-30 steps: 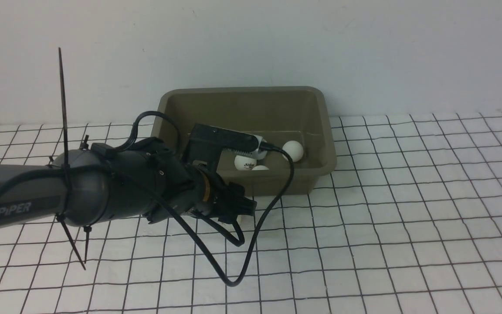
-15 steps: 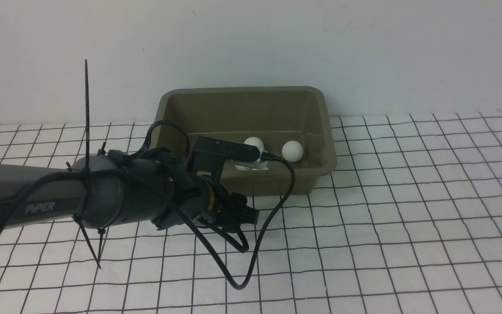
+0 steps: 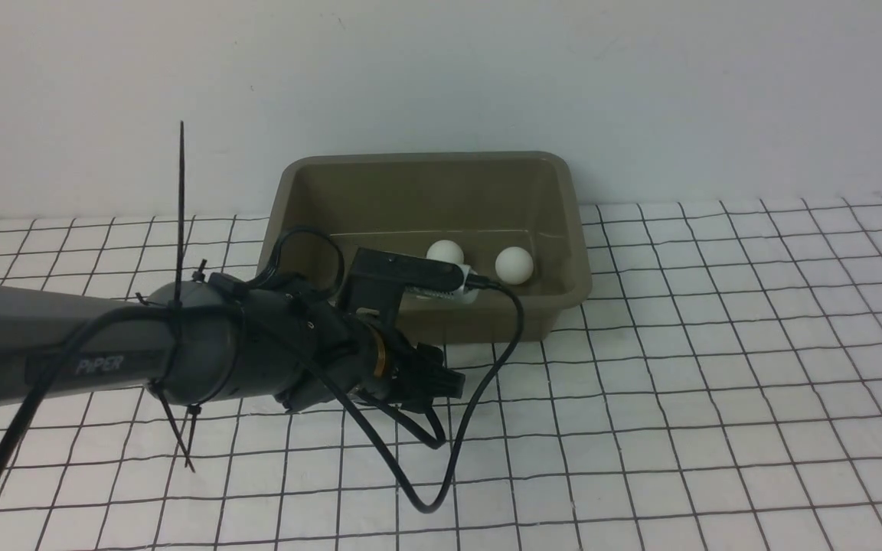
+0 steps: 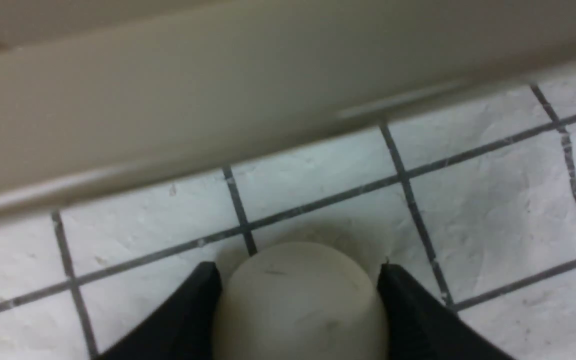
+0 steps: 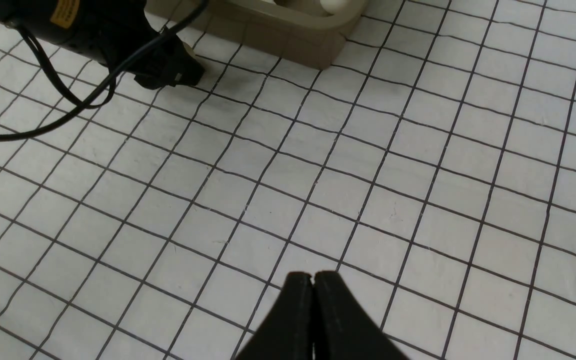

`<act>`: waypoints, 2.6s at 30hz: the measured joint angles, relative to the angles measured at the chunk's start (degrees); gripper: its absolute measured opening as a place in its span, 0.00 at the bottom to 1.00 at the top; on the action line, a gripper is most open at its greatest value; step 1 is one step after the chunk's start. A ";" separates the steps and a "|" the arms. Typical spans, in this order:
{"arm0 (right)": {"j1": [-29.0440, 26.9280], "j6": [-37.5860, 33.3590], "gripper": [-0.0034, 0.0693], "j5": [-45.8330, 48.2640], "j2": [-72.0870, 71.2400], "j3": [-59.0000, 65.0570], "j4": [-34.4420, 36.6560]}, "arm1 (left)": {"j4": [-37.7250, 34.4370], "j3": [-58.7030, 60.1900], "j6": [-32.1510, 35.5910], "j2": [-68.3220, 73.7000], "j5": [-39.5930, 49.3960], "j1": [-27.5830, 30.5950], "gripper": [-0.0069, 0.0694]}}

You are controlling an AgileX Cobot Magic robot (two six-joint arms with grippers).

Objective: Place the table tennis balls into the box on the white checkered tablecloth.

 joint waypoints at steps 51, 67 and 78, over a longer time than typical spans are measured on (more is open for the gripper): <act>0.00 0.00 0.03 -2.14 -0.36 0.00 -2.19 | 26.28 -19.68 -14.31 -2.06 10.86 8.67 0.61; 0.00 12.08 0.03 -13.41 -13.39 9.93 -26.79 | 48.80 5.22 -23.11 -33.19 2.86 8.67 0.09; 0.00 24.36 0.03 -16.65 -21.29 19.07 -36.48 | 68.73 22.27 -48.95 -54.78 3.66 8.67 0.09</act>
